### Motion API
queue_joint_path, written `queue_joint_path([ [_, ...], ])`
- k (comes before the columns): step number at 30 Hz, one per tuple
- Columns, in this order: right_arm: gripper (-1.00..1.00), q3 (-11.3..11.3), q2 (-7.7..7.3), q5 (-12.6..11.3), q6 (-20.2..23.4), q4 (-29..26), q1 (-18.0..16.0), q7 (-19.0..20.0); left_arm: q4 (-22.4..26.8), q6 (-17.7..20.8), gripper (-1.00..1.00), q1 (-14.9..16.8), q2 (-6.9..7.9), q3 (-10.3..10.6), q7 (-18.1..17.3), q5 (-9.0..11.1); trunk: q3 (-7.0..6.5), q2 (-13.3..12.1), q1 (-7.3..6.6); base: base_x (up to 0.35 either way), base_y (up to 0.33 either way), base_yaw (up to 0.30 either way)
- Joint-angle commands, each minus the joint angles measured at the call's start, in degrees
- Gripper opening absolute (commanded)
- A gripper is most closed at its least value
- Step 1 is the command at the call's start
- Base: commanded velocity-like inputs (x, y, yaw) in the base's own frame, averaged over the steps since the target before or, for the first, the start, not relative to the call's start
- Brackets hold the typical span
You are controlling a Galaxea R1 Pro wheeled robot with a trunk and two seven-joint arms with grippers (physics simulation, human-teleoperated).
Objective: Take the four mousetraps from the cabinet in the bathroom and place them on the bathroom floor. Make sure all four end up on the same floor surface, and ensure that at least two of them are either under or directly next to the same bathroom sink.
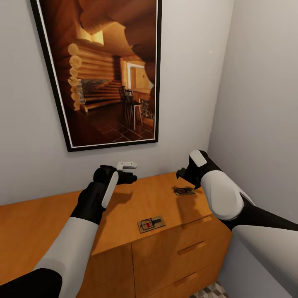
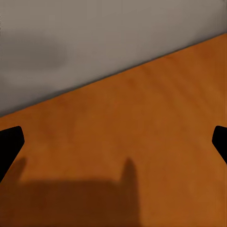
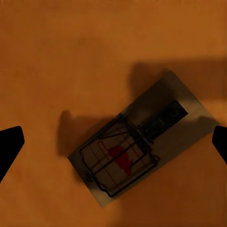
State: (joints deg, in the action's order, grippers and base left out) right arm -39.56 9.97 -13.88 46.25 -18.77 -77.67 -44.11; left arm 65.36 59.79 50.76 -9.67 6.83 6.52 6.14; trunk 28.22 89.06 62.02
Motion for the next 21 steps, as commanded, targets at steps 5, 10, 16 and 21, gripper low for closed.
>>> queue_joint_path([
  [5, 1.0, 0.0, 0.03, -0.6, 0.0, -0.1, 0.0, -0.6, 0.0, 0.2, 1.0, 0.0, -0.09, 0.0, 0.6, 0.6, 0.07, 0.0, 0.0, 0.0, 0.0, 0.0],
  [10, 1.0, 0.0, 0.03, -0.5, -0.4, -0.1, 0.0, -0.6, 0.1, 0.2, 1.0, 0.0, -0.14, 0.0, 0.6, 0.6, 0.07, 0.0, 0.0, 0.0, 0.0, 0.0],
  [16, 1.0, 0.0, 0.03, -0.5, -0.9, -0.1, 0.0, -0.9, 0.1, 0.2, 1.0, 0.0, -0.17, -0.1, 0.6, 0.6, 0.07, 0.0, 0.0, 0.0, 0.0, 0.0],
  [21, 1.0, -0.1, 0.03, -0.6, -1.0, -0.1, 0.0, -1.5, 0.0, 0.2, 1.0, 0.0, -0.17, -0.1, 0.6, 0.6, 0.07, 0.0, 0.0, 0.0, 0.0, 0.0],
])
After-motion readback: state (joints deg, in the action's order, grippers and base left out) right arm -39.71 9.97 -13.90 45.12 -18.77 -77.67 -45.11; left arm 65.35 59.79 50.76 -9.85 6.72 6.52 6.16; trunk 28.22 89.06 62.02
